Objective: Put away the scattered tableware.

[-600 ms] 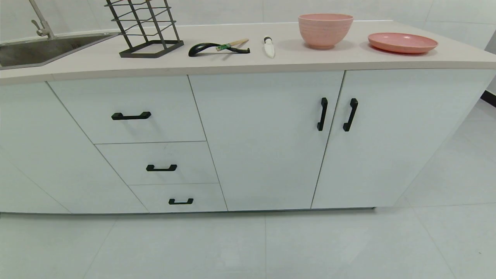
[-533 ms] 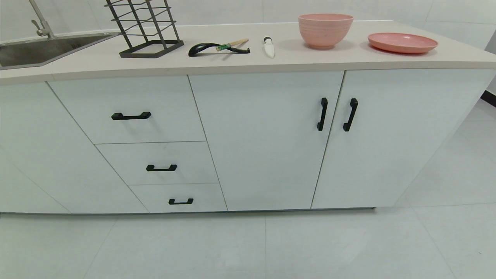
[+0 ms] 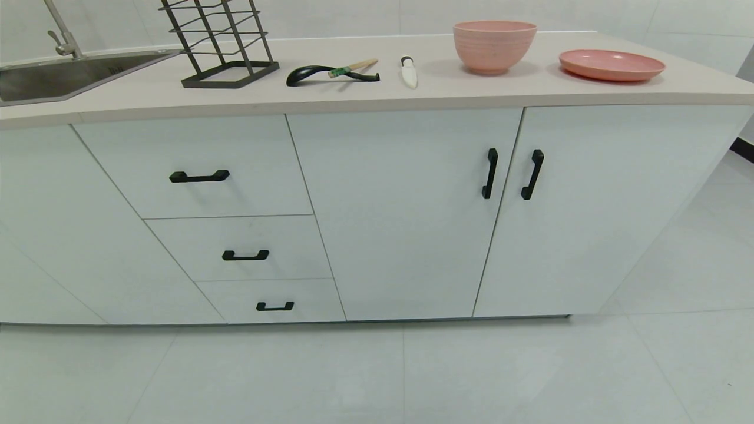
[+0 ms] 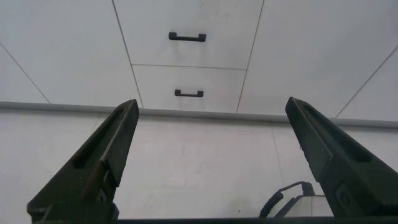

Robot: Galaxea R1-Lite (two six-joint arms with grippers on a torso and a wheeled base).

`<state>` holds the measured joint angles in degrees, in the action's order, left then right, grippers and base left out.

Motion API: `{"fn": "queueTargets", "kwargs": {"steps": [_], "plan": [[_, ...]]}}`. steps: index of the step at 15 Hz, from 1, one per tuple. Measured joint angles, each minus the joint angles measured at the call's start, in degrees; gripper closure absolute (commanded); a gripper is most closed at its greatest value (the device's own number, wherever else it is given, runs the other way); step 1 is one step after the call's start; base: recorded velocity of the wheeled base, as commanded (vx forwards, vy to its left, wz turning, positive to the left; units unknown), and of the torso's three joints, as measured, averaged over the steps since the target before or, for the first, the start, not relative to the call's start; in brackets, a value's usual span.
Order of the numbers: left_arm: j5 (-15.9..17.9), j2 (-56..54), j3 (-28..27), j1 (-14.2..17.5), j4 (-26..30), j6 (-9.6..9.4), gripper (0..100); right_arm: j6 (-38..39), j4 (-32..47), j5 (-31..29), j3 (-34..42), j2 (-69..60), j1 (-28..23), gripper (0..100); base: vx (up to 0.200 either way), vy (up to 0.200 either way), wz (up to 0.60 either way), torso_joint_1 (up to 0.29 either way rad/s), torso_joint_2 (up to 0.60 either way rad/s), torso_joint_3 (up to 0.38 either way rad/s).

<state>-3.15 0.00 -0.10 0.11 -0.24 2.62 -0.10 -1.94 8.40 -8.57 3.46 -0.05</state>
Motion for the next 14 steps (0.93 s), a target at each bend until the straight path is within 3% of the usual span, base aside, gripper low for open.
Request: {"fn": "queueTargets", "kwargs": {"steps": [3, 5, 6, 8, 9, 10, 12, 13, 14], "plan": [[0.0, 0.0, 0.0, 0.0, 0.0, 0.06, 0, 0.0, -0.3, 1.5, -6.8, 10.3, 0.3, 100, 0.0, 0.0, 0.0, 0.0, 0.0, 0.0], [0.0, 0.0, 0.0, 0.0, 0.0, 0.02, 0, -0.2, -6.0, 2.5, -9.3, 18.8, 0.4, 100, 0.0, 0.0, 0.0, 0.0, 0.0, 0.0], [0.1, 0.0, 0.0, 0.0, 0.0, -0.39, 0, -0.3, -10.3, 2.9, -9.8, 22.7, 0.5, 100, 0.0, 0.0, 0.0, 0.0, 0.0, 0.0], [1.7, 0.0, 0.0, 0.0, 0.1, -3.71, 0, -1.2, -25.0, 3.5, -9.3, 32.5, 0.5, 100, 0.0, 0.0, 0.0, 0.0, 0.0, 0.0], [2.0, 0.0, 0.0, 0.0, 0.1, -3.99, 0, -2.1, -32.6, 4.0, -8.2, 36.8, 0.6, 100, 0.0, 0.0, 0.0, 0.0, 0.0, 0.0], [2.0, 0.0, 0.0, 0.0, 0.1, -3.33, 0, -3.3, -40.4, 5.1, -6.4, 41.6, 0.6, 100, 0.0, 0.0, 0.0, 0.0, 0.0, 0.0], [2.0, 0.0, 0.0, 0.0, 0.0, -0.88, 0, -5.8, -46.5, 7.4, -3.2, 49.0, 0.6, 100, 0.0, 0.0, 0.0, 0.0, 0.0, 0.0], [1.9, 0.0, 0.0, 0.0, 0.1, -0.95, 0, -6.7, -47.2, 8.3, -2.6, 51.6, 0.6, 0, 0.0, 0.0, 0.0, 0.0, 0.0, 0.0], [1.9, 0.0, 0.0, 0.0, 0.1, -0.96, 0, -7.6, -47.9, 8.9, -2.2, 54.2, 0.6, 0, 0.0, 0.0, 0.0, 0.0, 0.0, 0.0]]}}
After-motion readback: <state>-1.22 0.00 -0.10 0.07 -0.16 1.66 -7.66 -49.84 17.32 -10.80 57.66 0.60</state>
